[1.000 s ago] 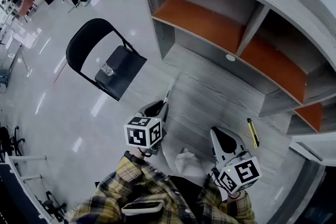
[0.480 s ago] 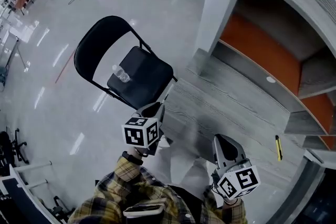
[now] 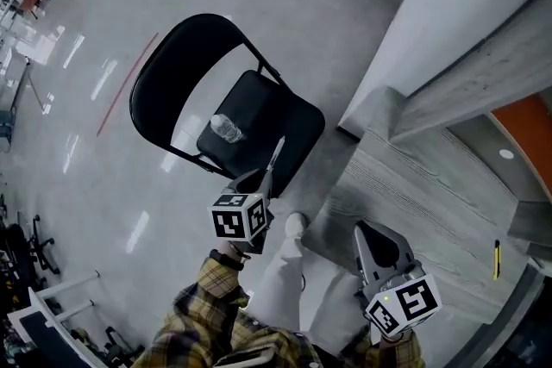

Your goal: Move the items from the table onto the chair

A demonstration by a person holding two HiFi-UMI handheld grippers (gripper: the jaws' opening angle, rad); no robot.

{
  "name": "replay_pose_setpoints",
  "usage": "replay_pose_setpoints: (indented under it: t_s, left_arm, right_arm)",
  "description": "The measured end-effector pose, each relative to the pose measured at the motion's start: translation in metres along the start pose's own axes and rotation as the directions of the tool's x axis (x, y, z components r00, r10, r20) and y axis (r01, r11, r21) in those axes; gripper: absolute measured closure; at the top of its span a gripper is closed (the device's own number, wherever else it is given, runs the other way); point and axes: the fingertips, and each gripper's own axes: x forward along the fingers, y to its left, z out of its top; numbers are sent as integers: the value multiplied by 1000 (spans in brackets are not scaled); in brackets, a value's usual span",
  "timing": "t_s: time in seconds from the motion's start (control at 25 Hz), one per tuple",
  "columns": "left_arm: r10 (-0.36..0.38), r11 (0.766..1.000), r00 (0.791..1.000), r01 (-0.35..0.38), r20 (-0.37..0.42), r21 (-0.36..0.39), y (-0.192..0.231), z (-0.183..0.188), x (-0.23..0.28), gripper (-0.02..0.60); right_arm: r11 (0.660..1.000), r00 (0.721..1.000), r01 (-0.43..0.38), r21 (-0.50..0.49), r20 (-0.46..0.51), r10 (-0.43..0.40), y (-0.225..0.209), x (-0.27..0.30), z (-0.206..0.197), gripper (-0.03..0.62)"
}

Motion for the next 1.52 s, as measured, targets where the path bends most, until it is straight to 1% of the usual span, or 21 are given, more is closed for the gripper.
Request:
replay_pose_setpoints:
  t_s: [0.16,0.32,0.48,0.6,0.68,0.84,1.04,1.16,1.24,1.36,1.52]
  left_arm:
    - [59,998,998,-60,-35,-26,55,-28,44,535]
    - [93,995,992,-96,-84,-33,99,-64,96,535]
    - [111,992,983,-117,-146,-36,123,-101,135,534]
    - [126,990,974,-135,-189,-35,137,-120,159,534]
    - [131,990,968,-141,-216,-29,144,-135,169,534]
    - [134,988,955,-148,-266,-34,153,-159,177,534]
    - [150,986,944,-166,-293,-29,161,-168,179,531]
    - [156,984,941,-176,-302,-40,162,-170,176,514]
    - [166,981,940,-188,-298,-46,161,-168,170,514]
    - [183,979,941,-201,-283,-35,157,-163,157,514]
    - [165,983,952,-180,-257,-36,139,-150,138,516]
  right_arm:
    - [998,997,-62,-21,-41,61,8,51,-14,577]
    - [994,992,-105,-31,-81,102,10,94,-35,577]
    - [990,985,-140,-25,-102,136,11,116,-51,577]
    - [988,985,-149,-34,-95,146,10,128,-54,577]
    - [988,984,-152,-20,-92,150,10,131,-56,577]
    - [987,983,-158,22,-91,159,13,133,-63,577]
    - [987,981,-158,36,-106,161,13,136,-69,577]
    - [985,979,-167,31,-110,169,14,137,-69,577]
    - [984,977,-177,28,-112,179,17,136,-67,577]
    - [981,976,-190,26,-103,192,24,131,-61,577]
    - [979,976,-202,24,-77,203,37,120,-45,577]
